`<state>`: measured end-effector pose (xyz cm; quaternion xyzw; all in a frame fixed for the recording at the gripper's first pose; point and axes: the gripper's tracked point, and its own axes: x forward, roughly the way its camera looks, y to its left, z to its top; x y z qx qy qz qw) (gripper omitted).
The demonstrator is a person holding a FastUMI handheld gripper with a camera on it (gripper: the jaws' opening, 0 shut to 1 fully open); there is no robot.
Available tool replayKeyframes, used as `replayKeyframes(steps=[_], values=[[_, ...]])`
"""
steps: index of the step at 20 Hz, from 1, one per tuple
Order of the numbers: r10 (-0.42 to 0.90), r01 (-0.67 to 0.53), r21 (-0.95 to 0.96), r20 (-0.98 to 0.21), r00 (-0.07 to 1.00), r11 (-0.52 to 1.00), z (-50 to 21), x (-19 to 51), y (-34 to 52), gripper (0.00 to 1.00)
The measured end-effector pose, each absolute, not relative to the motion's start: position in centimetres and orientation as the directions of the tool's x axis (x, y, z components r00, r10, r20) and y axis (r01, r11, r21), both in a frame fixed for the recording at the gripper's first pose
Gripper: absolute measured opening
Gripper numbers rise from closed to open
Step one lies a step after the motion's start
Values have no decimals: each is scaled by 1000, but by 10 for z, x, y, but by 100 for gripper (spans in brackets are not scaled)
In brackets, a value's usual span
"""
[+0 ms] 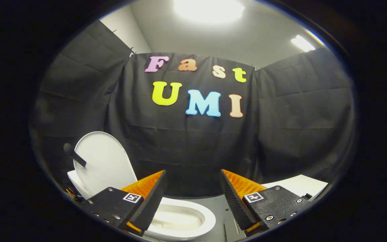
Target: Open the toilet lid.
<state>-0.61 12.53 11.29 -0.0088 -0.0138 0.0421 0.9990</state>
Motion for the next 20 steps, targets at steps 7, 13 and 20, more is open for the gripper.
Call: replayKeyframes(steps=[7, 13, 20], values=[[29, -31, 25, 92, 995, 999, 81, -16, 85, 95], [7, -10, 52, 56, 998, 999, 45, -15, 72, 95], [41, -42, 21, 51, 998, 999, 48, -20, 69, 95]])
